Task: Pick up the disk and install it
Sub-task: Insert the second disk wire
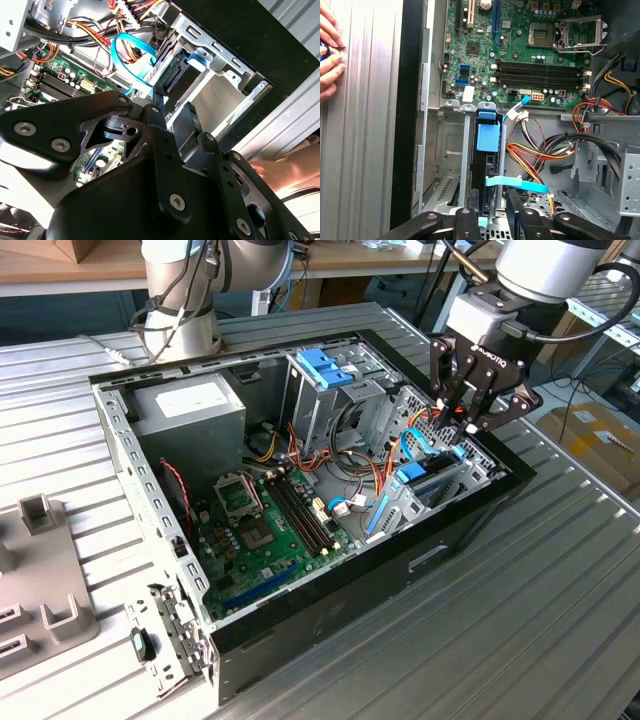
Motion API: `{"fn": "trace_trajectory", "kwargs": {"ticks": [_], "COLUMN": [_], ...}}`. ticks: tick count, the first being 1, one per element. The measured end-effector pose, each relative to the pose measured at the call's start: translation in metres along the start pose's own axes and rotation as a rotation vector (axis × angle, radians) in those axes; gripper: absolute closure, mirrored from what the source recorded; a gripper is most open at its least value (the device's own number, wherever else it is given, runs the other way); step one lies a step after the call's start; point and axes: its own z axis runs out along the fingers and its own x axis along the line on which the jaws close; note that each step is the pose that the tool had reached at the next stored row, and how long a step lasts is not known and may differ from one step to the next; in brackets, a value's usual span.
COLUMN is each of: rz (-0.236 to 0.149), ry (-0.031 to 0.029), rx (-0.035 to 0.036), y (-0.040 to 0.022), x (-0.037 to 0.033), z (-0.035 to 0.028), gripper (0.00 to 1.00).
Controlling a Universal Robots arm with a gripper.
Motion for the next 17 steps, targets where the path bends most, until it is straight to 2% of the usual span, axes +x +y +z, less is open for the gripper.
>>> {"fn": "trace_trajectory", "kwargs": {"ticks": [4,7,8,12,17], "rz": [-0.001,-0.005,-0.006,-0.013,-0.023], "ry": [-0.0001,-0.0005,-0.0007,-0.0008,-0.0009], "rx": [0.0000,0.0002,0.0002,0.0004,0.0008], "y": [-0.0010,-0.0045,-0.0069,-0.0233,-0.0333], "x": [-0.0001,-0.0004,-0.0002,-0.0007,-0.0036], "z": [0.0000,0.0001,0.0002,0.0004,0.0005], "gripper": [0.64,0.64,0.64,0.64,0.64]}}
